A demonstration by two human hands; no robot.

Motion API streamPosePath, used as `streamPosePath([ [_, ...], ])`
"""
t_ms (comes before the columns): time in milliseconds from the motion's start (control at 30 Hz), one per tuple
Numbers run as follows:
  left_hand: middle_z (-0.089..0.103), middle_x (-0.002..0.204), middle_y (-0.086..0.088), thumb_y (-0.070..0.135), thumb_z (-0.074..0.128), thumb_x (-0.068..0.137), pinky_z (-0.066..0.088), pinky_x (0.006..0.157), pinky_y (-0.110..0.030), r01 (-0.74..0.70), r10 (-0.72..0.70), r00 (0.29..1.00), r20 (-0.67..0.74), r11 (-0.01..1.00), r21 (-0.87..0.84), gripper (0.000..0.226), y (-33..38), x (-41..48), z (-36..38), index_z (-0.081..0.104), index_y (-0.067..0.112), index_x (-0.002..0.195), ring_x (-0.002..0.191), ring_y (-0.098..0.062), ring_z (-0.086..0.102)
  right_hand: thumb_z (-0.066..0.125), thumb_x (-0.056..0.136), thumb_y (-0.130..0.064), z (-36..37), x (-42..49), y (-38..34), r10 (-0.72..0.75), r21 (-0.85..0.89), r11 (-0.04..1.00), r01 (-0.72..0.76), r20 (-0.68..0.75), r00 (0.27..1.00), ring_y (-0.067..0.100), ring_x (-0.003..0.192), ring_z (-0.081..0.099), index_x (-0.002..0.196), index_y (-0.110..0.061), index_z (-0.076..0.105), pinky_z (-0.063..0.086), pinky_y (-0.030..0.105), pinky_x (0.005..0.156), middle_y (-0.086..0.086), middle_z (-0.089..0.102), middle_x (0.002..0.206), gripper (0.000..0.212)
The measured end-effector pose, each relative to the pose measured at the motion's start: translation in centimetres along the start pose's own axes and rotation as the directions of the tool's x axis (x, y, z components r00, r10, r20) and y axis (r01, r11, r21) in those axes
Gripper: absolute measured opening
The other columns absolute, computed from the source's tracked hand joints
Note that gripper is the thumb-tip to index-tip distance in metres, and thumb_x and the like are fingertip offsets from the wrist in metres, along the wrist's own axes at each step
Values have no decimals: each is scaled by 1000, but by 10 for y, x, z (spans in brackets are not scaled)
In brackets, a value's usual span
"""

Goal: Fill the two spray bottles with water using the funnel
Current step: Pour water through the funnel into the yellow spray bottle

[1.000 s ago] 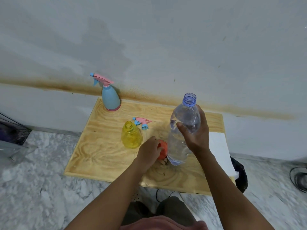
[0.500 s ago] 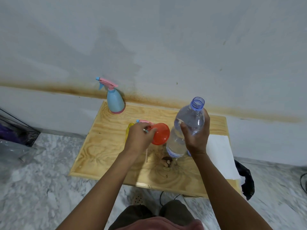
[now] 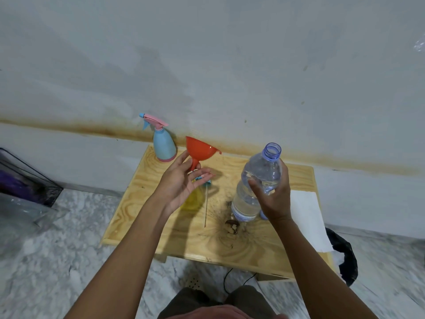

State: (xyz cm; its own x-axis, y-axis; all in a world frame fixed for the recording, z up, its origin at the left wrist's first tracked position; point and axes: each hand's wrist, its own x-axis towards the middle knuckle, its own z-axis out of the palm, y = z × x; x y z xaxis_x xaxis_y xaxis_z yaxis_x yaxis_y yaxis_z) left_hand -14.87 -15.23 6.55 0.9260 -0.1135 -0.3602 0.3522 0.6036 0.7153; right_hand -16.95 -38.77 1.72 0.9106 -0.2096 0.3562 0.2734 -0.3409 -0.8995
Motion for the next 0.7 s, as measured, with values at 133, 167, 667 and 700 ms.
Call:
streamPosePath([
  [133,54,73,-8,9,39,104,48,100,-57,-7,11,999,46,998,-67,53,-8,-5,1,32,32,152,80,-28,66,66,73,-77,-6,4,-5,-19,26,1000,18,41,999,14,131,50,145,-12,39,45,25,107,2,51,142,100],
  [167,55,74,-8,9,40,104,48,100,-58,-23,26,998,57,998,-66,55,-10,-6,2,31,36,151,84,-29,64,67,73,-76,-8,5,-8,-29,34,999,28,35,999,14,134,49,146,-12,37,44,27,109,3,49,144,101],
  [667,56,138,-14,26,57,98,56,85,-37,-262,259,965,38,945,194,60,-10,-36,6,31,35,152,117,-32,54,51,98,-52,37,7,-160,135,-56,991,-124,365,921,12,75,67,138,-32,42,55,35,74,-6,59,74,46],
  [700,58,130,-14,30,59,96,55,85,-37,-276,274,961,37,935,222,62,-9,-38,4,32,34,151,112,-30,56,47,98,-58,44,11,-157,229,-56,973,-224,367,901,12,82,68,141,-32,38,55,34,79,-8,61,81,52],
])
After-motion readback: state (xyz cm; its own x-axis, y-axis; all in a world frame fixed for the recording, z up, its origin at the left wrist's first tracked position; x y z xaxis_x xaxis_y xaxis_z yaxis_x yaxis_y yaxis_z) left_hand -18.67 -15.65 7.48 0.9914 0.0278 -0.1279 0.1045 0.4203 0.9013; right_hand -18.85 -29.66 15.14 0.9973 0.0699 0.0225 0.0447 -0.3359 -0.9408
